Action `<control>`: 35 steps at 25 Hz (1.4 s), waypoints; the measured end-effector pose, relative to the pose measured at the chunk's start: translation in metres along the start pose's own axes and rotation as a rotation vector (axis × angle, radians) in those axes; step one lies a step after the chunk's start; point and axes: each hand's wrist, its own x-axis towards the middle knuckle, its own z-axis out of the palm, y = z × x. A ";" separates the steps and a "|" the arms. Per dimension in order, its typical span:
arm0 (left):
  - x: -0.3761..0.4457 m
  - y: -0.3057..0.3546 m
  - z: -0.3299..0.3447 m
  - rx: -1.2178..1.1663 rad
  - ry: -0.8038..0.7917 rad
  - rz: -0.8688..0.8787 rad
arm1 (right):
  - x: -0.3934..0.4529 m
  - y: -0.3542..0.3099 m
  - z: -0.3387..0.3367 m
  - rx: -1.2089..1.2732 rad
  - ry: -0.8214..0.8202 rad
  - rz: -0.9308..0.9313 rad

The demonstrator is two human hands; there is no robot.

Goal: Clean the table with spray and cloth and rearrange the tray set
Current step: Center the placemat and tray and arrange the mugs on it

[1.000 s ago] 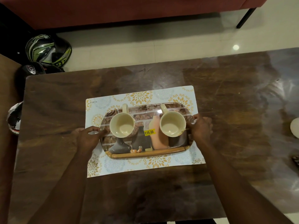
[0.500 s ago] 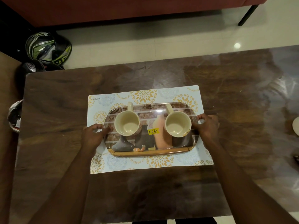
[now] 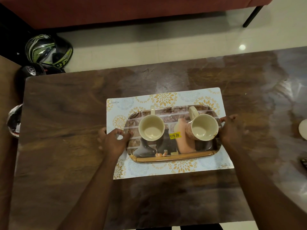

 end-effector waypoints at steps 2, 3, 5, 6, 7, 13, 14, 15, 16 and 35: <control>-0.005 0.007 -0.002 0.101 0.081 0.049 | -0.004 -0.005 0.003 0.168 -0.051 -0.011; -0.006 0.008 -0.004 0.127 0.111 0.066 | -0.005 -0.006 0.006 0.276 -0.061 -0.019; -0.005 0.007 -0.009 0.151 0.154 0.078 | -0.007 -0.010 0.012 0.361 -0.043 -0.023; -0.003 0.005 -0.012 0.151 0.164 0.077 | -0.008 -0.013 0.013 0.360 -0.021 -0.038; -0.003 0.006 -0.015 0.157 0.162 0.070 | -0.009 -0.017 0.013 0.343 0.000 -0.068; -0.006 0.019 -0.022 0.139 0.172 0.088 | -0.018 -0.021 0.005 0.334 0.123 -0.158; -0.012 0.032 -0.024 0.034 0.219 0.174 | -0.023 -0.028 -0.002 0.393 0.176 -0.212; -0.021 0.048 -0.024 -0.080 0.257 0.278 | -0.029 -0.040 -0.009 0.458 0.200 -0.301; -0.032 0.066 -0.023 -0.158 0.251 0.372 | -0.037 -0.053 -0.015 0.488 0.178 -0.412; -0.056 0.081 0.022 0.443 0.110 0.567 | -0.079 -0.096 0.015 -0.109 0.252 -0.468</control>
